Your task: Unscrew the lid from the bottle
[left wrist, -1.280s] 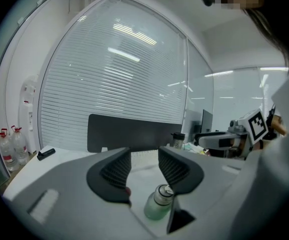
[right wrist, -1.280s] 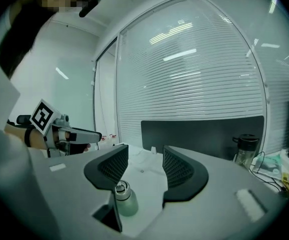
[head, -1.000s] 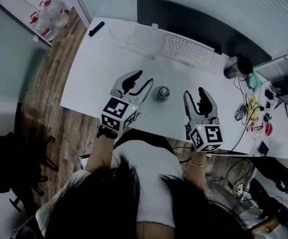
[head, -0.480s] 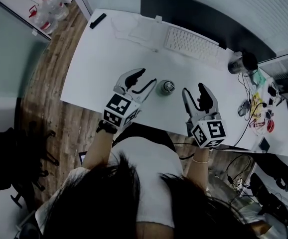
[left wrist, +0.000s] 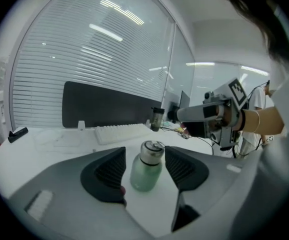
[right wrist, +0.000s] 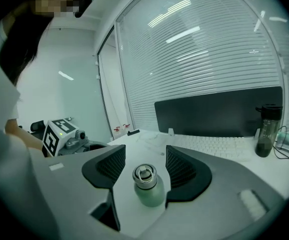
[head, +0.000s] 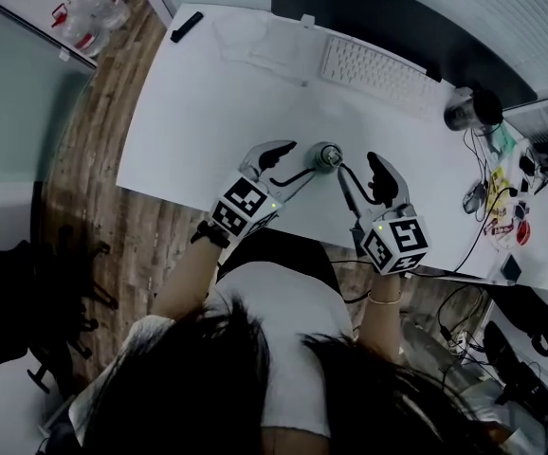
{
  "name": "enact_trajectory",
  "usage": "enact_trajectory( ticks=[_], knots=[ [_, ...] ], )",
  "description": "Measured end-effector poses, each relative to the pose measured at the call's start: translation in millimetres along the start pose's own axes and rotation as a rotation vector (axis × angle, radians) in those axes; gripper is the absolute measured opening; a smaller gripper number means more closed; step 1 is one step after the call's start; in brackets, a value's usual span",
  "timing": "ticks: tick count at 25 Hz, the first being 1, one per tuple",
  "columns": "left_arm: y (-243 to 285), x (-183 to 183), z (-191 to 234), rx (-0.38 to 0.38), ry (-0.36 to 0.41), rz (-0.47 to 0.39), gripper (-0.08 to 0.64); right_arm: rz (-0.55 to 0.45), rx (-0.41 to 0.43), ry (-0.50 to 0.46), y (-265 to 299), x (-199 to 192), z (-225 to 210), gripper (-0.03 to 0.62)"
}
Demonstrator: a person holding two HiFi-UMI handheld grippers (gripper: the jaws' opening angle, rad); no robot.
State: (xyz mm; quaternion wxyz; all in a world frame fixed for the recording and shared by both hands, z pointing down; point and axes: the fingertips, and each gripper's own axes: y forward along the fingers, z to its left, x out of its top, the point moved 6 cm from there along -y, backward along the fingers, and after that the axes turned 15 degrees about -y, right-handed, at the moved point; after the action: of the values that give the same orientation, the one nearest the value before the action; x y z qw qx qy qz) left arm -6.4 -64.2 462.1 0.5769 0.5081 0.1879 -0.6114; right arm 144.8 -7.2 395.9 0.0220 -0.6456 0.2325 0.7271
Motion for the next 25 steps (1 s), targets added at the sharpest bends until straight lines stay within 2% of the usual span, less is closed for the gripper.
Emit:
enact_trajectory(
  ticks=[5,16,25],
  knots=[
    [18,-20,-2,-0.064,0.019,0.064,0.294,0.015,0.001,0.022,5,-7,1,0.227],
    [51,-44,5,-0.107,0.072,0.146,0.377,0.069,0.05,0.027,16,-21,1,0.247],
    [71,-52,10,-0.133,0.103,0.182,0.391,0.111,0.088,0.026,24,-33,-1,0.252]
  ],
)
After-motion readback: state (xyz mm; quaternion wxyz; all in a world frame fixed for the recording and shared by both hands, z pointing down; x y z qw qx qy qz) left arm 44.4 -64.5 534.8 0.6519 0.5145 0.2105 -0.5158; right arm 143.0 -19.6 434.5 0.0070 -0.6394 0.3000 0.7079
